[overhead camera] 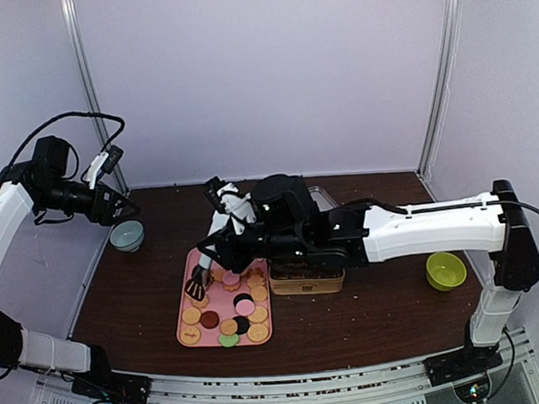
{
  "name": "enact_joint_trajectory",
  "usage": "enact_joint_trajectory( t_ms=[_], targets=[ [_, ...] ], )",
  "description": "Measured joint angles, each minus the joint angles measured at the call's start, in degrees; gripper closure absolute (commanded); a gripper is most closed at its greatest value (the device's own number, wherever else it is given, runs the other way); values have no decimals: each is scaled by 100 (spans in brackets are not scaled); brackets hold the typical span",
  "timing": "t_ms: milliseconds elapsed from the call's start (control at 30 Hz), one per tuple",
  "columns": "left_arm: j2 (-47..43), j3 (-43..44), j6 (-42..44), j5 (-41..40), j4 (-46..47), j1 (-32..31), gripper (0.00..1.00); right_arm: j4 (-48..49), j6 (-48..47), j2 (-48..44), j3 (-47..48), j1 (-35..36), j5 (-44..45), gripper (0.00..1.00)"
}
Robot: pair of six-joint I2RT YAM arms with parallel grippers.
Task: Pack the cookies
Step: Pick up the fake cookies from the plate.
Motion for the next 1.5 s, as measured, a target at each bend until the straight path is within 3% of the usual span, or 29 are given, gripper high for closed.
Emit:
enact_joint_trajectory(
  t_ms=[200, 533, 1500],
  targets=[
    [-44, -170, 125, -107, -68, 0, 22, -345, -293, 745, 789, 232, 487, 63],
    [-144, -501, 219, -103, -90, 0, 23, -531, -551, 1453, 1172, 326, 1233, 63],
    [-146, -588, 321, 236, -92, 0, 23, 260, -328, 1880, 1261, 404, 1829, 58]
  ],
)
